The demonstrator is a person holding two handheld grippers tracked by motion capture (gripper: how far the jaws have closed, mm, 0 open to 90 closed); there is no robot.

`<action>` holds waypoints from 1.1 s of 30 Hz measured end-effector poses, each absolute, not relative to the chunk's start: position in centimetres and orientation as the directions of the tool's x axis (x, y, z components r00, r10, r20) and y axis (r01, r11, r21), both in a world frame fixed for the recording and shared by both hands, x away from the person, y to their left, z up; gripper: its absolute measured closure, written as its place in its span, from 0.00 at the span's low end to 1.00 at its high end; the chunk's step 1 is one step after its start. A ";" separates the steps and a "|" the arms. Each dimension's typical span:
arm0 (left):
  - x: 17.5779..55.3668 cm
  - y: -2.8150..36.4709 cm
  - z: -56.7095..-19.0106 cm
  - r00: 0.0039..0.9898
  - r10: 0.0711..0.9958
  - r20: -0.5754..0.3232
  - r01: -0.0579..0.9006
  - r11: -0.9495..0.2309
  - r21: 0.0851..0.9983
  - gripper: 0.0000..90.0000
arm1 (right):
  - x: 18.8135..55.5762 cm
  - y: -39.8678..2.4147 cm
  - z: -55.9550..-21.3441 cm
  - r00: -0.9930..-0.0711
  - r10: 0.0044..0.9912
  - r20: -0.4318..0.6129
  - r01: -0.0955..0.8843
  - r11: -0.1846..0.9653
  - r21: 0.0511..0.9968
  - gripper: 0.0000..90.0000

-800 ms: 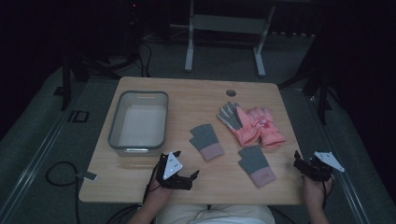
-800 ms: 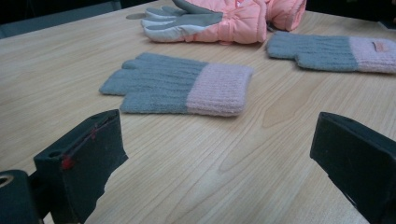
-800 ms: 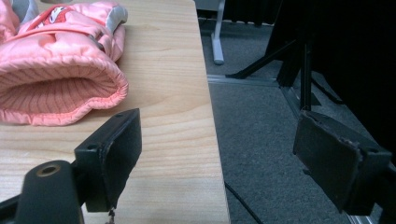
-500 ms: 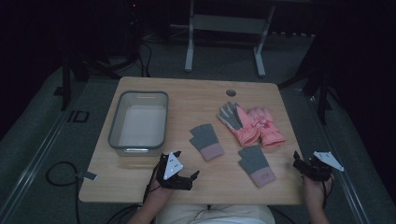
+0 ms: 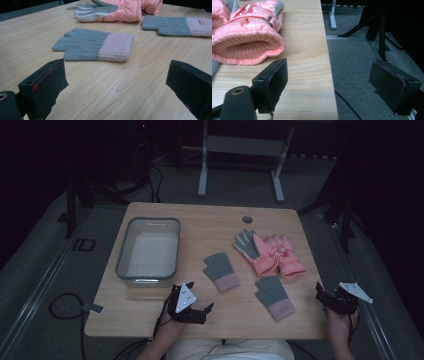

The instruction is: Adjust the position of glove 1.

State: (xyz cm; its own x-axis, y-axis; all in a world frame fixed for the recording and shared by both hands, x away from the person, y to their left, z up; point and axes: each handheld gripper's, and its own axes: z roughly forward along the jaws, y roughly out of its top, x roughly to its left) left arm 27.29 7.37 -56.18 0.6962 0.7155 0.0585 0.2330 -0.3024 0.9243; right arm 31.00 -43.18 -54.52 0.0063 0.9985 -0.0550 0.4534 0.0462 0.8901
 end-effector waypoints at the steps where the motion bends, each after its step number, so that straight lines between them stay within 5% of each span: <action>1: 27.3 7.4 -56.2 0.696 0.716 0.058 0.232 -0.301 0.925 0.03 | 31.0 -43.2 -54.6 0.007 0.999 -0.052 0.458 0.043 0.888 0.17; 33: 27.3 7.5 -56.2 0.693 0.719 0.049 0.234 -0.289 0.928 0.03 | 33.5 -39.8 -45.1 -0.127 0.992 -0.008 0.373 0.055 0.926 0.15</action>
State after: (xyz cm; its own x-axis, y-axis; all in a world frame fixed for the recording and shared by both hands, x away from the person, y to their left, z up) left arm 27.30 7.50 -56.18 0.6933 0.7190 0.0493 0.2338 -0.2891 0.9283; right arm 33.46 -39.81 -45.13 -0.1268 0.9919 -0.0077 0.3728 0.0549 0.9263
